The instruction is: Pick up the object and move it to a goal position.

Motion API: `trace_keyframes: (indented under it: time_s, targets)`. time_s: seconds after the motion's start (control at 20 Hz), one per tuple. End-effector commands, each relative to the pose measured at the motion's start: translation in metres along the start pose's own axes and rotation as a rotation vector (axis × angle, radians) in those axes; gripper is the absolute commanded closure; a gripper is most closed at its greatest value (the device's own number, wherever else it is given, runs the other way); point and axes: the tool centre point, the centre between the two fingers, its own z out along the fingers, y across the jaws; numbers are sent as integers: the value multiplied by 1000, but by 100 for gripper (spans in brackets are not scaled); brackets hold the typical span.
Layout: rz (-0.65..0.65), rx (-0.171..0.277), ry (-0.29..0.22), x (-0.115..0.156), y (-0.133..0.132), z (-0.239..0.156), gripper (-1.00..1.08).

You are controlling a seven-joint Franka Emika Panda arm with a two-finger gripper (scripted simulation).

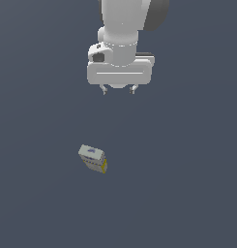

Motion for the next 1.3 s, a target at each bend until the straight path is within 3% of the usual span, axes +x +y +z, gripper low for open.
trace_keyframes:
  time_s: [0.0, 0.45, 1.25]
  targets:
    - [-19, 0, -1, 3, 1, 1, -92]
    - [-147, 0, -3, 22, 10, 10, -92]
    - [-506, 5, -10, 72, 38, 40, -92]
